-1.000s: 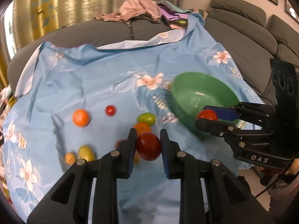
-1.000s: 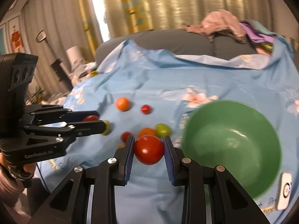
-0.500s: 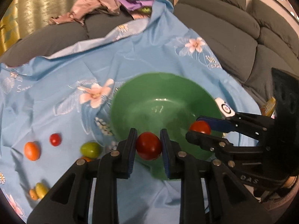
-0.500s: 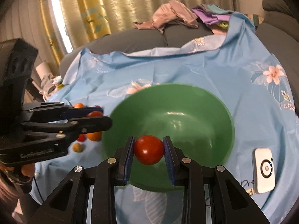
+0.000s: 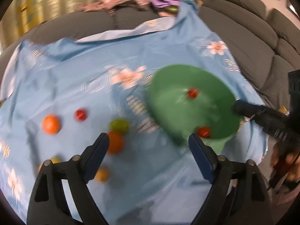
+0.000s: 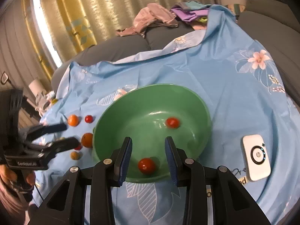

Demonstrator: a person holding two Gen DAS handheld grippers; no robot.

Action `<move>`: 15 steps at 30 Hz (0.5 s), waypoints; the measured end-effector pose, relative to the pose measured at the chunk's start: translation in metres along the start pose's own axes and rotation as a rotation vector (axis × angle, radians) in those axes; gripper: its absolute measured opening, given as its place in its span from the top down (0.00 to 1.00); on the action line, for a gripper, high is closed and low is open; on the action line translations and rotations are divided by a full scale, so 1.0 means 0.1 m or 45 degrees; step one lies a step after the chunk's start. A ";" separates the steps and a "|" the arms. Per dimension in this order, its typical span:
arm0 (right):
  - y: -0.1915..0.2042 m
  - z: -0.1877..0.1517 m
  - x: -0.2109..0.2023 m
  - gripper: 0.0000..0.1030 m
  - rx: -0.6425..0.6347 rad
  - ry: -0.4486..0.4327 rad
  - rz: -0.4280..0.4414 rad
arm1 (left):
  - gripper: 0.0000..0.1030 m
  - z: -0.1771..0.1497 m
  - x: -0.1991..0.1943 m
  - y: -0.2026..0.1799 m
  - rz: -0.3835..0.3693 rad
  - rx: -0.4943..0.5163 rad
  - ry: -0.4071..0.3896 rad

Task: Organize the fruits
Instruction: 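Withdraw both open tools from the green bowl back over the fruits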

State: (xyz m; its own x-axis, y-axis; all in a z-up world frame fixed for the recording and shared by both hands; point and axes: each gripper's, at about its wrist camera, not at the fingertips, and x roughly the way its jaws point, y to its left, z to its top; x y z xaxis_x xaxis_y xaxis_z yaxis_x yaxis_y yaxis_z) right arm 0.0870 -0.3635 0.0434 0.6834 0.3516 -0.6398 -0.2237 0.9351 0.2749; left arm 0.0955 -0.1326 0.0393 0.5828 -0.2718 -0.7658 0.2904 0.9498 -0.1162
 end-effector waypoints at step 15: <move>0.60 -0.03 -0.11 0.64 -0.140 0.008 0.143 | 0.16 -1.03 -0.76 0.99 0.233 -0.376 0.019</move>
State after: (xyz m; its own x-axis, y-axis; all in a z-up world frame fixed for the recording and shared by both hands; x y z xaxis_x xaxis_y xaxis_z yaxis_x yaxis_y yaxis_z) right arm 0.0637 -0.3106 0.0644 0.6458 0.4541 -0.6138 -0.3732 0.8891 0.2651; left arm 0.0018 -0.0015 0.0205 0.5934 -0.0925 -0.7996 -0.0513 0.9870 -0.1523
